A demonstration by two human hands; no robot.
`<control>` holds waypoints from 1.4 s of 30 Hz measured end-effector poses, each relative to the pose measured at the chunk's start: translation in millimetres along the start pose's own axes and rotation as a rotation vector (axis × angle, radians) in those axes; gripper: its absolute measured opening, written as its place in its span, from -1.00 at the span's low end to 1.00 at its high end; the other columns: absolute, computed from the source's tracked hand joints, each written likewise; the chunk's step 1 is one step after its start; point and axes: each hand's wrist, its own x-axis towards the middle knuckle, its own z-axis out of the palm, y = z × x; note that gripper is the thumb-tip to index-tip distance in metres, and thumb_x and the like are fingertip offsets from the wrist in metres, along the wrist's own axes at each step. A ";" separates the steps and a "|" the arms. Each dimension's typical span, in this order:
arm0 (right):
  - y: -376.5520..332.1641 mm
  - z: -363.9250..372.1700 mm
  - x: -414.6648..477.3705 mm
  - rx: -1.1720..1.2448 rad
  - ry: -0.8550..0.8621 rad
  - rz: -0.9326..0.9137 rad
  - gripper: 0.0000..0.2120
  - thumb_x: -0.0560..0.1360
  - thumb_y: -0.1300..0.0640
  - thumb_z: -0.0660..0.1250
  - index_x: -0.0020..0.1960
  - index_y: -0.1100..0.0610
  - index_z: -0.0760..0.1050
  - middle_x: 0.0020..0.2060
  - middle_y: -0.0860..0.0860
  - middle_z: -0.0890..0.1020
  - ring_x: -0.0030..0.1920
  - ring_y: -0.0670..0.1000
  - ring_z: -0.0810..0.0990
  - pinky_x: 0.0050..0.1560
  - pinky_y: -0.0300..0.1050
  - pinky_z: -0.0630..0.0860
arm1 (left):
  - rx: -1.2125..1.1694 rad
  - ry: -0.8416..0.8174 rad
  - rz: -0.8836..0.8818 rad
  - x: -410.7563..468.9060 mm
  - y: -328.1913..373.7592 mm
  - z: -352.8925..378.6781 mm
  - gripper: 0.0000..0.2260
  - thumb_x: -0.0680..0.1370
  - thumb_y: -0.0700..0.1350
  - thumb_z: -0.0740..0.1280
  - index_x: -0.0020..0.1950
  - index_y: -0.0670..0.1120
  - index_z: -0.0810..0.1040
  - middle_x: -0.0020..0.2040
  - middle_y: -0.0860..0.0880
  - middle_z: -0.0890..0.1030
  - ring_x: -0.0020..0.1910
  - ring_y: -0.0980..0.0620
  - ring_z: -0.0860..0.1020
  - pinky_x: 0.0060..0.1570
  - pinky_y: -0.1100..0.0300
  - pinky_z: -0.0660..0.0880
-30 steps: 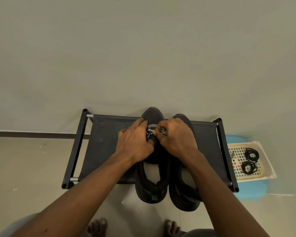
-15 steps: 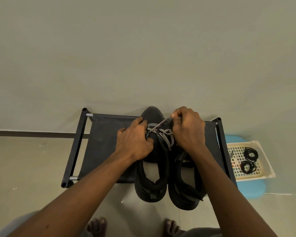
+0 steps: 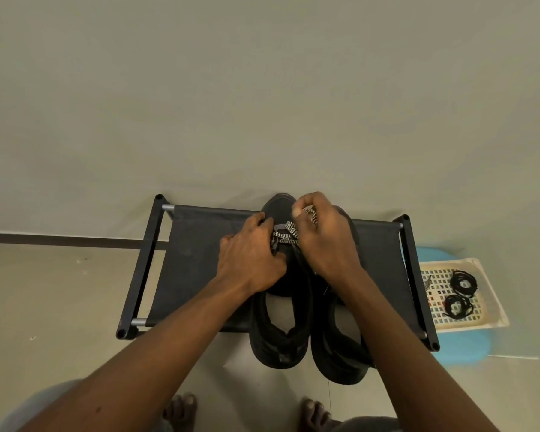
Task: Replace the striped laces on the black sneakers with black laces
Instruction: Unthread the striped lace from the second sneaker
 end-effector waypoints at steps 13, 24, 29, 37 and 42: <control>5.7 15.7 -3.6 -0.273 -0.226 0.104 -0.88 0.52 0.22 0.31 -0.19 0.16 0.54 -0.24 0.03 0.62 -0.20 0.04 0.57 -0.19 -0.06 0.47 | -0.121 -0.005 -0.008 4.5 -7.2 4.3 -0.32 0.56 -0.03 0.38 0.66 -0.04 0.24 0.68 0.02 0.15 0.58 -0.09 0.32 0.50 -0.08 0.36; -2.7 5.1 -5.1 0.112 -0.249 0.438 -0.65 0.60 0.05 0.13 -0.12 0.23 0.60 -0.26 0.10 0.63 -0.20 0.11 0.55 -0.12 0.15 0.48 | -0.158 0.029 0.002 5.6 -9.6 7.3 -0.32 0.55 -0.04 0.38 0.66 -0.04 0.27 0.67 0.03 0.18 0.59 -0.03 0.27 0.54 -0.04 0.30; 0.1 -3.2 -0.7 0.176 -0.041 0.519 -0.67 0.58 0.02 0.13 -0.20 0.19 0.50 -0.24 0.17 0.66 -0.22 0.08 0.55 -0.18 -0.01 0.41 | -0.151 0.029 -0.002 9.2 -12.4 7.4 -0.30 0.54 0.00 0.40 0.65 -0.04 0.28 0.67 0.02 0.20 0.59 -0.06 0.28 0.53 0.01 0.30; 5.3 -6.0 2.7 0.219 0.168 0.397 -0.72 0.56 0.04 0.22 -0.27 0.15 0.47 -0.34 0.02 0.59 -0.30 -0.02 0.50 -0.22 -0.06 0.44 | -0.071 -0.005 0.010 10.5 -13.9 9.3 -0.25 0.53 0.12 0.42 0.66 -0.03 0.24 0.66 0.01 0.19 0.55 -0.12 0.36 0.48 -0.10 0.39; 9.0 -28.2 8.4 0.261 0.483 0.435 -0.83 0.59 0.10 0.24 -0.09 0.15 0.54 -0.30 -0.05 0.56 -0.31 -0.09 0.48 -0.24 -0.13 0.37 | 0.000 0.068 0.063 5.9 -6.3 3.7 -0.44 0.54 0.10 0.41 0.53 0.06 0.41 0.56 0.04 0.35 0.44 -0.06 0.46 0.31 -0.05 0.49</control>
